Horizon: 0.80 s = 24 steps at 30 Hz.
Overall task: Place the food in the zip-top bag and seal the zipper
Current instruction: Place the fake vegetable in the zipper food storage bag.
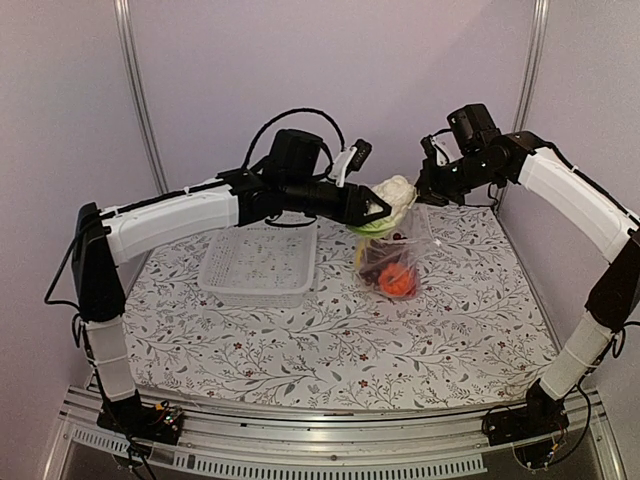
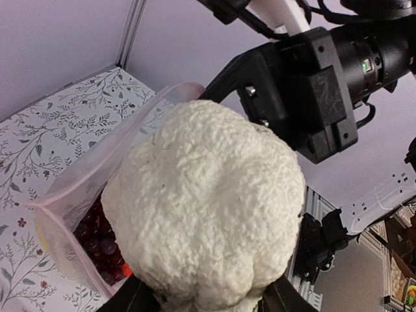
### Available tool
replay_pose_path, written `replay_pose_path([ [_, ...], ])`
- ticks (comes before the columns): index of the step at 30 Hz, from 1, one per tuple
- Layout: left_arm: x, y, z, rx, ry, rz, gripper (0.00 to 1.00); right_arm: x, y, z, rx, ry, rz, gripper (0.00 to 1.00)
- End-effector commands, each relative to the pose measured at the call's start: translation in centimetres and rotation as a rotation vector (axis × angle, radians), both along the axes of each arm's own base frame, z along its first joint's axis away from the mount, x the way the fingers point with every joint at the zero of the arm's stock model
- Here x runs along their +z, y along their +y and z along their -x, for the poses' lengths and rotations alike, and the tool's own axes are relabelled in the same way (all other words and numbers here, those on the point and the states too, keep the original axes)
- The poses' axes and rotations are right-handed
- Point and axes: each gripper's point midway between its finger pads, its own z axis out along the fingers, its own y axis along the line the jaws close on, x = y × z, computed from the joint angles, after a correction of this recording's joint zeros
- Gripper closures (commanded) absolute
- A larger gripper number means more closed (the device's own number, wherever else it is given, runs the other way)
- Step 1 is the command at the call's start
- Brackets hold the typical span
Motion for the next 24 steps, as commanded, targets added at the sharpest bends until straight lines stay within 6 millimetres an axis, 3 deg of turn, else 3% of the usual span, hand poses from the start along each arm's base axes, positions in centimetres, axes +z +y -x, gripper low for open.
replay_pose_path([
  [1,-2.9,0.8,-1.1,0.096,0.008,-0.137,0.74,2.6,0.2,0.3,0.006,-0.061,-0.04,1.0],
  [7,-5.5,1.3,-2.0,0.136,0.071,-0.251,0.77,3.0,0.3,0.4,0.013,-0.071,-0.048,1.0],
  [10,-6.4,1.1,-2.8,0.166,0.117,-0.302,0.67,2.8,0.8,0.7,0.035,-0.055,-0.064,1.0],
  [13,-5.2,0.7,-4.2,0.23,0.11,-0.31,0.42,2.5,1.1,0.9,0.045,-0.048,-0.073,1.0],
  [17,-3.1,1.1,-5.6,0.31,0.079,-0.285,0.19,2.8,1.3,1.0,0.048,-0.041,-0.089,1.0],
  [24,4.8,3.3,-5.1,0.354,-0.075,-0.173,0.06,3.0,1.2,1.1,0.051,-0.037,-0.084,1.0],
])
